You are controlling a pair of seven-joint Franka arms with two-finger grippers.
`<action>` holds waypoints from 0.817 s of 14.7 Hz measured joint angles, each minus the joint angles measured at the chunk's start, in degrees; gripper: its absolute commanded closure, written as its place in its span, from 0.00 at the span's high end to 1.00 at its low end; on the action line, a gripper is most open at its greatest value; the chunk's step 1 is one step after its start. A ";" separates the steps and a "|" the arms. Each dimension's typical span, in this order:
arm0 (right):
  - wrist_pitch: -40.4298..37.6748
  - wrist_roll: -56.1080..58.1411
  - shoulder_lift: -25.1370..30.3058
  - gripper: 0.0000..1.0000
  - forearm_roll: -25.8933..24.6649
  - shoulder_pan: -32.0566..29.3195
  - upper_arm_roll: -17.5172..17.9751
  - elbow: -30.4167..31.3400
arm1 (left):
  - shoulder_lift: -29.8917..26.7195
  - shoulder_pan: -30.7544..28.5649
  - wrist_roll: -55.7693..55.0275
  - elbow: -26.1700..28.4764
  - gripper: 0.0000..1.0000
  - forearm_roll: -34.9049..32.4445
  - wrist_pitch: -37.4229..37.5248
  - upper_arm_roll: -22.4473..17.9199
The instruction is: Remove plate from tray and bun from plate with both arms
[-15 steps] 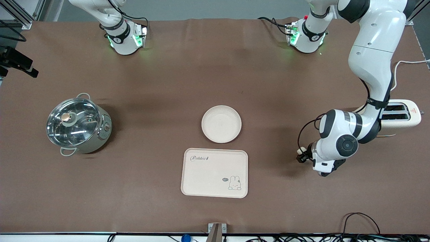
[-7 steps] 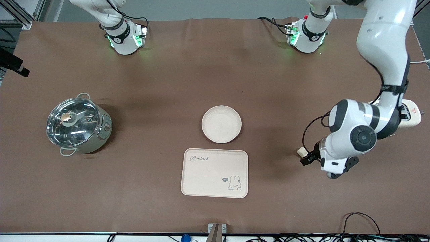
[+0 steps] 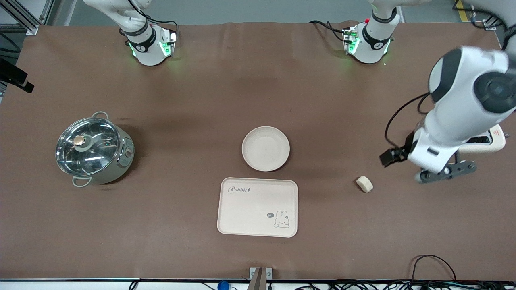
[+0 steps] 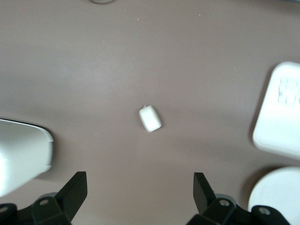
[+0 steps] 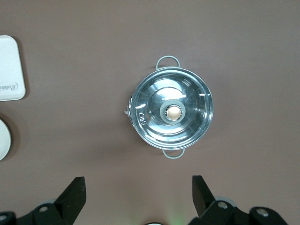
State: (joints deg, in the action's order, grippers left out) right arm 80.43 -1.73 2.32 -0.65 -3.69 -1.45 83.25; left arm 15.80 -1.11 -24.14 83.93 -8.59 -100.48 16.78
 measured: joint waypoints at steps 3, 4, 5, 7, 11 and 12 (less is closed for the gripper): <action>0.02 0.00 0.00 1.00 -0.35 0.87 0.23 -0.03 | -5.71 -1.69 7.25 0.09 1.00 1.53 6.04 -0.09; 0.02 0.39 0.00 1.00 -0.35 0.98 0.24 -0.04 | -7.31 -2.44 9.90 0.12 1.00 2.14 7.87 -0.11; 0.02 1.72 0.00 1.00 -0.35 1.01 0.24 -0.04 | -8.86 -3.27 12.52 0.14 1.00 2.94 9.66 -0.15; 0.01 4.59 0.00 1.00 -0.35 1.00 0.13 -0.02 | -11.99 -3.52 15.79 0.48 1.00 4.73 11.87 -1.76; 0.01 5.33 0.00 1.00 -0.35 0.93 -0.03 -0.01 | -18.54 -0.61 19.29 5.51 1.00 7.45 14.89 -8.57; 0.01 5.35 0.00 1.00 -0.35 0.93 -0.04 -0.01 | -19.83 -0.50 19.49 6.80 1.00 7.57 15.30 -8.87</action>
State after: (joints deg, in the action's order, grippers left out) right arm 80.45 3.62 2.32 -1.00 -2.76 -1.49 83.24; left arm -4.04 -1.60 -4.65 90.73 -1.02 -85.19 7.91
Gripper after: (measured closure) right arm 0.000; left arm 0.000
